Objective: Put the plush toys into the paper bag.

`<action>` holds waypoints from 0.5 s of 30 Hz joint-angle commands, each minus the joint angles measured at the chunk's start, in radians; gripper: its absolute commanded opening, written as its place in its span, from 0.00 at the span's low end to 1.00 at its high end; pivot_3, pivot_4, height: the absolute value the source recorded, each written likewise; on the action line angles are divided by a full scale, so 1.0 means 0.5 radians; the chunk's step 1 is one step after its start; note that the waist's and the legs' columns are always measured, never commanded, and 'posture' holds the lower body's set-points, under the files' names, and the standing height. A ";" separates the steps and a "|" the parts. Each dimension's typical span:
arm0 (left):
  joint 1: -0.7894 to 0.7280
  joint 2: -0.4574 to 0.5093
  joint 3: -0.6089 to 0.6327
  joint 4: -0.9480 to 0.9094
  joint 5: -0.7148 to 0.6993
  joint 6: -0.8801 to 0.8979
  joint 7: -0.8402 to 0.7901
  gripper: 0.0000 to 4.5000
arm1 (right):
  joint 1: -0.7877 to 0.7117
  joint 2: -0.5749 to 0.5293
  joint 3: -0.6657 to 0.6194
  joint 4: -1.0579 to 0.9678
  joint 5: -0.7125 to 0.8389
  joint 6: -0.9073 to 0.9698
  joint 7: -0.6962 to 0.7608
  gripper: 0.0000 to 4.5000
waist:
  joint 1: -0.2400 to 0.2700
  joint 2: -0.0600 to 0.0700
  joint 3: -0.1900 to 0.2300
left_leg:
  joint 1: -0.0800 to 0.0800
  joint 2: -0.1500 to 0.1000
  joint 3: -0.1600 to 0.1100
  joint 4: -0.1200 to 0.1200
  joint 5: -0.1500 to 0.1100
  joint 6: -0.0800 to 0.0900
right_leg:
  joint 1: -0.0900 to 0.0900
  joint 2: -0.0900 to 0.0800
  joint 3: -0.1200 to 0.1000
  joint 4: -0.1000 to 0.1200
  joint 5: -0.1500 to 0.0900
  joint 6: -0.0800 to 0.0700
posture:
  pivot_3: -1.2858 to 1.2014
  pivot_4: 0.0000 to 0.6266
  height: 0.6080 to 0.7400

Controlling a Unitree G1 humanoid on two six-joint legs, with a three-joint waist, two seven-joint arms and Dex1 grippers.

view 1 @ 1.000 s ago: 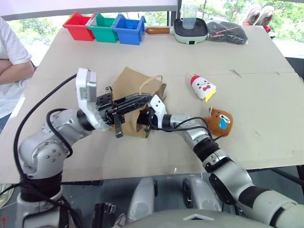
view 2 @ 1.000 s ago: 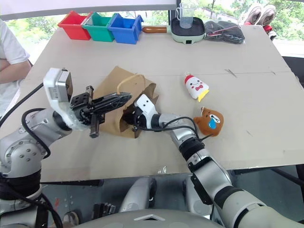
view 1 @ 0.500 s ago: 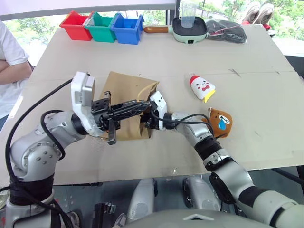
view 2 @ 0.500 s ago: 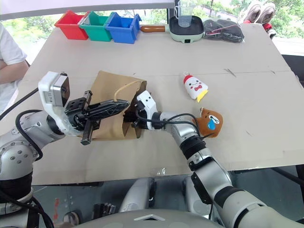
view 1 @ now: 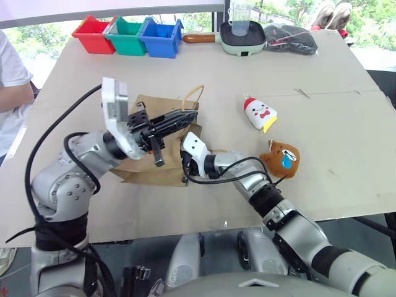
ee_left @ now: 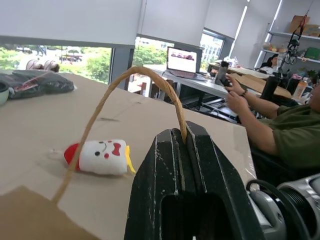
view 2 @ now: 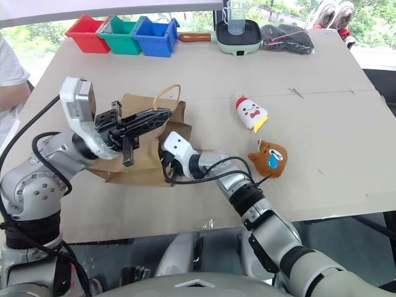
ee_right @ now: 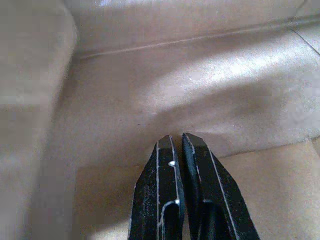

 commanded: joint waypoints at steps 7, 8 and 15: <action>-0.146 -0.048 0.126 0.054 0.054 -0.179 0.057 0.00 | 0.011 0.114 0.046 0.283 -0.175 -0.015 -0.155 0.00 | 0.010 0.001 -0.001 | 0.003 0.000 -0.001 0.001 0.003 -0.004 | 0.001 0.001 0.001 0.002 0.000 0.000 | 0.52 0.24 1.00; -0.160 -0.052 0.137 0.064 0.058 -0.187 0.067 0.00 | 0.007 0.119 0.049 0.289 -0.184 -0.010 -0.164 0.00 | 0.010 0.000 -0.001 | 0.003 0.000 -0.001 0.001 0.003 -0.005 | 0.001 0.001 0.001 0.002 0.000 0.000 | 0.52 0.24 1.00; -0.194 -0.039 0.198 0.094 0.046 -0.209 0.080 0.00 | -0.032 0.123 0.114 0.287 -0.325 0.130 -0.363 0.00 | 0.010 0.004 -0.005 | 0.004 0.000 -0.001 0.001 0.004 -0.006 | 0.002 0.002 0.001 0.003 0.000 0.000 | 0.52 0.24 1.00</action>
